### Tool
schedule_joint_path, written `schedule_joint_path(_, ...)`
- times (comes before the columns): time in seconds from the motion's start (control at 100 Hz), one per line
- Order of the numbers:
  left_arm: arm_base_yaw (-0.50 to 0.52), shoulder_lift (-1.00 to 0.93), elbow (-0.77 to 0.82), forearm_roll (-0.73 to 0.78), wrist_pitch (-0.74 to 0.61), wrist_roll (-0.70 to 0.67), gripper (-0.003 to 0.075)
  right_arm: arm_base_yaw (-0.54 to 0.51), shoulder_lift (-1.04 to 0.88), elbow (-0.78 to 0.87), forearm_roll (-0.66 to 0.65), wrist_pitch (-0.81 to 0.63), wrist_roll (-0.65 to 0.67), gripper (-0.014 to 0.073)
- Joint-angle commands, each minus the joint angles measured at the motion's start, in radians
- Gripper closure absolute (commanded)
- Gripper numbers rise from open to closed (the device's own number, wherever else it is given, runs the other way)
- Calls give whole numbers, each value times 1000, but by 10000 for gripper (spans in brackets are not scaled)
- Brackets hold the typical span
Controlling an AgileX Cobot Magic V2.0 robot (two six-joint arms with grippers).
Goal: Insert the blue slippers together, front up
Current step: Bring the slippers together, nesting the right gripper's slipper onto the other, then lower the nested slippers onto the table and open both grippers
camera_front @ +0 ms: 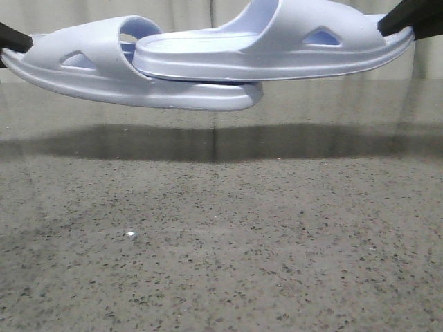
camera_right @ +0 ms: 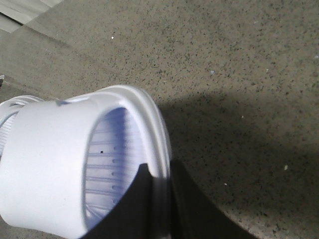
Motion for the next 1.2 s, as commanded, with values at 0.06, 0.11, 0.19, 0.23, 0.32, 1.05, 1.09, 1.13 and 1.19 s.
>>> schedule_joint_path(0.06, -8, -31, -19, -91, 55, 6, 705, -2, -17, -14, 48, -14, -27, 696)
schedule_joint_path(0.11, -9, -31, -19, -94, 55, 8, 705, -2, -9, -14, 57, -9, -27, 696)
schedule_joint_path(0.19, -18, -31, -19, -105, 57, 11, 705, 18, 23, -14, 82, -9, -33, 695)
schedule_joint_path(0.23, -22, -31, -19, -109, 57, 13, 705, 32, 40, -14, 106, -9, -44, 696)
schedule_joint_path(0.32, -42, -31, -19, -110, 52, 15, 705, 85, 82, -14, 202, -9, -101, 695)
schedule_joint_path(1.05, -61, -1, -19, -114, 93, 42, 705, 287, 266, -46, 389, -11, -265, 657)
schedule_joint_path(1.09, -59, -1, -19, -114, 93, 44, 705, 276, 266, -46, 379, 15, -272, 615)
schedule_joint_path(1.13, -55, -1, -19, -114, 93, 53, 705, 260, 266, -46, 370, 44, -272, 573)
schedule_joint_path(1.19, -51, -1, -21, -117, 91, 58, 705, 231, 266, -46, 359, 81, -272, 496)
